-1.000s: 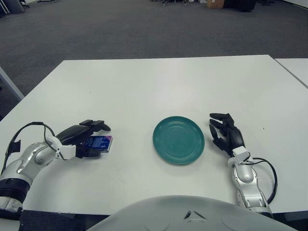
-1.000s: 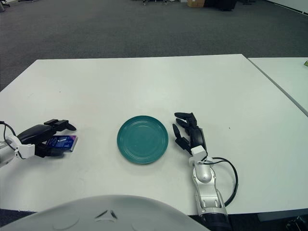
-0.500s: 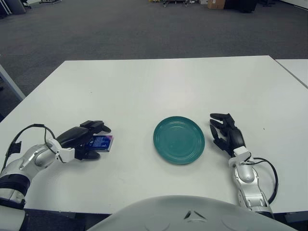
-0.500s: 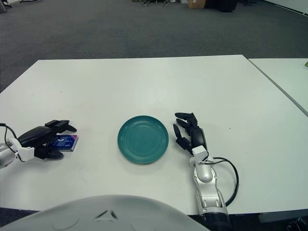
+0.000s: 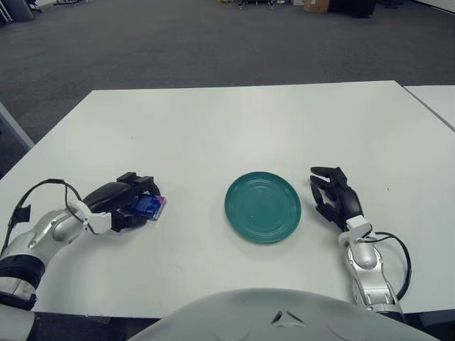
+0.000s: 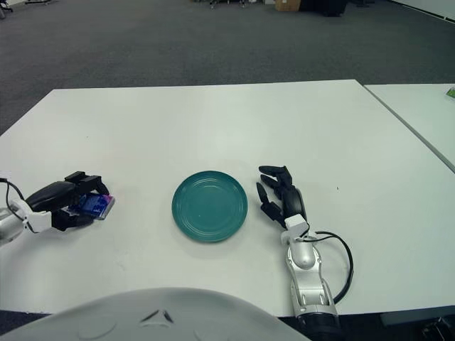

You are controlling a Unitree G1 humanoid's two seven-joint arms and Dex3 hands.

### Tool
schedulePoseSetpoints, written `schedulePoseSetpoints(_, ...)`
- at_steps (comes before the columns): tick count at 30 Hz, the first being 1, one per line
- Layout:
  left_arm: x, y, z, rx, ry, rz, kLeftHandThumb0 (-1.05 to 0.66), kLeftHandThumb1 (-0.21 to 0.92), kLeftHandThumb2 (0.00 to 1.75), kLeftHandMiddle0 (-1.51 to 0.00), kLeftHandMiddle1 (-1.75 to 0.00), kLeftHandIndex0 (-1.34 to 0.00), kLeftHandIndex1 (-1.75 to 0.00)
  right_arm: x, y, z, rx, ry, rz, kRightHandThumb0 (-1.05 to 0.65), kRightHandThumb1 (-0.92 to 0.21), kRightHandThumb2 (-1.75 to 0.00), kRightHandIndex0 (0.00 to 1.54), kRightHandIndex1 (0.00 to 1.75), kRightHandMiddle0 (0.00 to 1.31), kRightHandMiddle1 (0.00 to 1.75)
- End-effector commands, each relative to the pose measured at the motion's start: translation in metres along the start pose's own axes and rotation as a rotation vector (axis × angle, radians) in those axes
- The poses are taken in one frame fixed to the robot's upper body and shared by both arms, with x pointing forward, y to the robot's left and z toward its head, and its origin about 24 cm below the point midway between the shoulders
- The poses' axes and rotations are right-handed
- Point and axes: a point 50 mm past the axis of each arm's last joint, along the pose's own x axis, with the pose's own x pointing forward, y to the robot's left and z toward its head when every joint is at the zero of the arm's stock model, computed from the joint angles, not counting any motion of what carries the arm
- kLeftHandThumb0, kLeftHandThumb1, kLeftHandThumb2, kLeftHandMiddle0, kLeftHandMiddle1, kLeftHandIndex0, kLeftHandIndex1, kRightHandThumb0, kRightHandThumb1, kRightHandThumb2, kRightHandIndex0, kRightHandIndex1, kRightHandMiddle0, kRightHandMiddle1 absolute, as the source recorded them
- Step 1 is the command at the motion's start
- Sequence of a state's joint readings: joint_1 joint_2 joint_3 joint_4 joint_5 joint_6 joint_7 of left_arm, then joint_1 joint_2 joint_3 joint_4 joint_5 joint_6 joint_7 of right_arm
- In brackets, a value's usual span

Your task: Put the gum into the plate.

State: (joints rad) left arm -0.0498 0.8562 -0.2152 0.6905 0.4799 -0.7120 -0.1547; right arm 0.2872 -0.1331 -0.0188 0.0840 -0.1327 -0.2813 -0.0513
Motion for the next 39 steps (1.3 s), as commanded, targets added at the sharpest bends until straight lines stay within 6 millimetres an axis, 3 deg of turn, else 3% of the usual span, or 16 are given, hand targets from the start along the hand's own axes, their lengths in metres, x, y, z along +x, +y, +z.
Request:
schedulePoseSetpoints(1,-0.01,-0.036,-0.007,0.028,0.07,-0.213,-0.01,0.32,1.22,-0.58,-1.69,-0.59,-1.51,-0.02,-0.001,-0.039,-0.016,0.242,0.02,-0.52,-0.92,-0.57,0.54,0.38,0.19,1.05)
schedulePoseSetpoints(7,-0.01,-0.034,-0.01,0.038,0.087,-0.2,-0.01,0.22,1.36,-0.69,-1.74,-0.6,-1.51,-0.019,-0.001,-0.038,-0.01,0.244,0.019,-0.51,-0.91,-0.58,0.54,0.39,0.18,1.05)
schedulePoseSetpoints(22,-0.007,-0.01,-0.001,0.004,0.1,-0.202,-0.01,0.25,1.36,-0.7,-1.74,-0.5,-1.58,-0.018,0.0,-0.037,-0.008,0.24,0.018,-0.51,-0.9,-0.6,0.53,0.4,0.2,1.05)
schedulePoseSetpoints(26,-0.008,0.003,0.002,-0.002,0.086,-0.164,-0.01,0.28,1.31,-0.7,-1.7,-0.46,-1.61,-0.017,0.0,-0.037,-0.007,0.239,0.02,-0.51,-0.9,-0.6,0.53,0.4,0.2,1.04)
schedulePoseSetpoints(30,-0.011,0.04,0.023,-0.004,0.018,-0.067,-0.01,0.26,1.35,-0.73,-1.65,-0.44,-1.68,-0.017,0.001,-0.037,0.001,0.242,0.021,-0.51,-0.9,-0.61,0.52,0.4,0.2,1.04)
schedulePoseSetpoints(37,-0.014,0.07,0.05,-0.049,-0.034,0.021,-0.01,0.15,1.44,-0.77,-1.74,-0.63,-1.5,-0.017,0.001,-0.037,0.005,0.244,0.02,-0.51,-0.9,-0.61,0.51,0.39,0.2,1.05)
schedulePoseSetpoints(39,-0.014,0.073,0.054,-0.068,-0.061,0.057,-0.01,0.11,1.51,-0.8,-1.71,-0.62,-1.58,-0.017,0.002,-0.037,0.006,0.243,0.02,-0.51,-0.9,-0.6,0.51,0.39,0.19,1.05)
